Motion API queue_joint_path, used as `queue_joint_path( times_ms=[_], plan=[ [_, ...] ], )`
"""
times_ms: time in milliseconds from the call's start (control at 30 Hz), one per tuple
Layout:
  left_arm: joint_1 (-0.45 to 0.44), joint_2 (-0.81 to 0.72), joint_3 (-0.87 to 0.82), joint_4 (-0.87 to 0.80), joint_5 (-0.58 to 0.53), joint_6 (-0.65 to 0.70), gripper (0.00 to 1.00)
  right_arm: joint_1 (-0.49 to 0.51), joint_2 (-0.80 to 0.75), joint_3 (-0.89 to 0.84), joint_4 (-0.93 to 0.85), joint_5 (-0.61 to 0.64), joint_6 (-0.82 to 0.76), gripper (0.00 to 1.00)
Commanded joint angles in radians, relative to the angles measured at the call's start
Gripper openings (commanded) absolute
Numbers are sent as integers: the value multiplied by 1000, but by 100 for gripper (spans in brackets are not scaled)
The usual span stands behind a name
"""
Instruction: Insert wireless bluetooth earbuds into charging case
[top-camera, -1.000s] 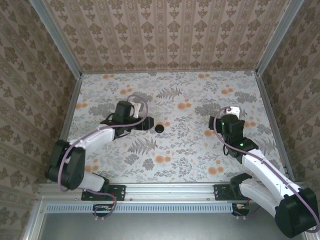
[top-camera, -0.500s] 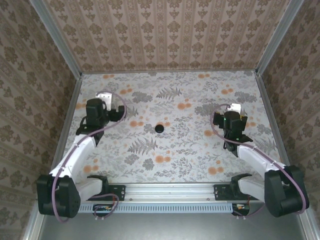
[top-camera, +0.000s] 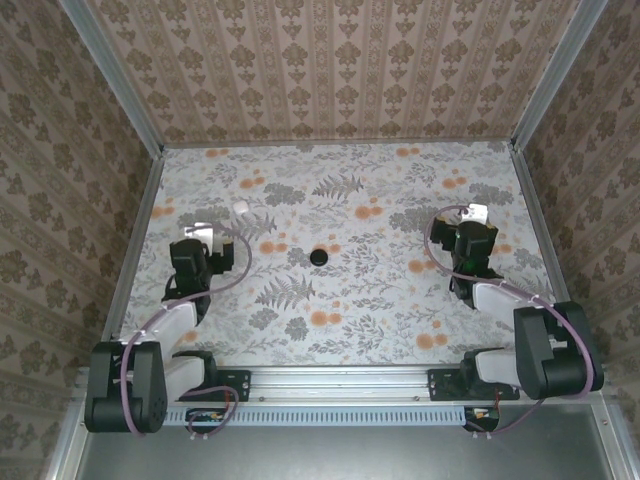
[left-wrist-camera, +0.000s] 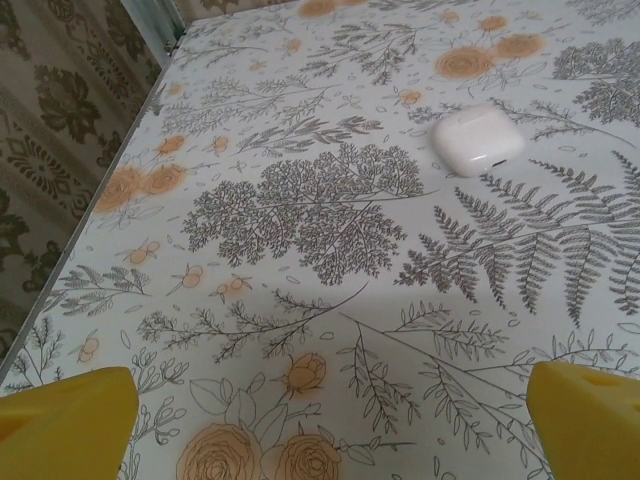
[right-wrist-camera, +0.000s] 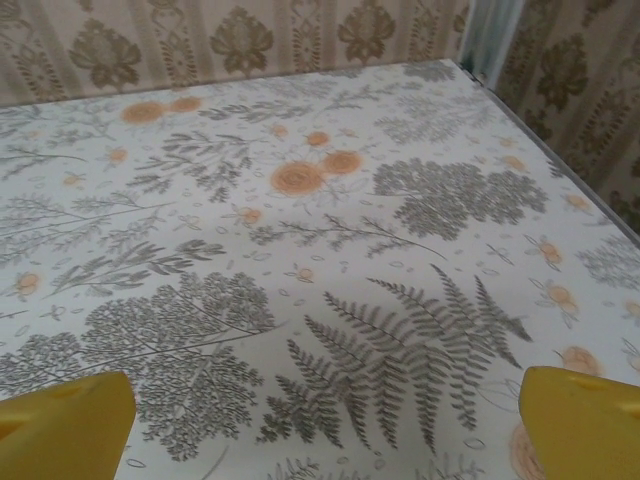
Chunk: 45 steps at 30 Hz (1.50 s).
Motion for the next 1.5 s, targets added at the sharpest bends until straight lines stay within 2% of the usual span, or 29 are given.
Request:
queue_joint_path(
  times_ms=[0,300,333,467,600,633,733,1467],
  plan=[
    [15,11,-41,187,-4,31,100,-3,33,-20,131,-59,-38,100],
    [25,190,-53,489,109,2,100,-8,249,-27,356,-79,-53,100],
    [24,217,-48,509,125,3,100,-9,231,-15,298,-82,-44,100],
    [6,367,-13,598,155,33,100,-20,234,-9,295,-101,-40,100],
    [-12,438,49,556,73,31,100,-19,231,-10,294,-101,-41,100],
    [-5,432,72,497,64,10,100,-19,234,-10,297,-99,-41,100],
    [60,431,120,398,156,-40,100,-19,233,-11,296,-101,-41,100],
    [56,431,119,403,147,-33,100,-16,235,-5,291,-104,-49,100]
  ],
)
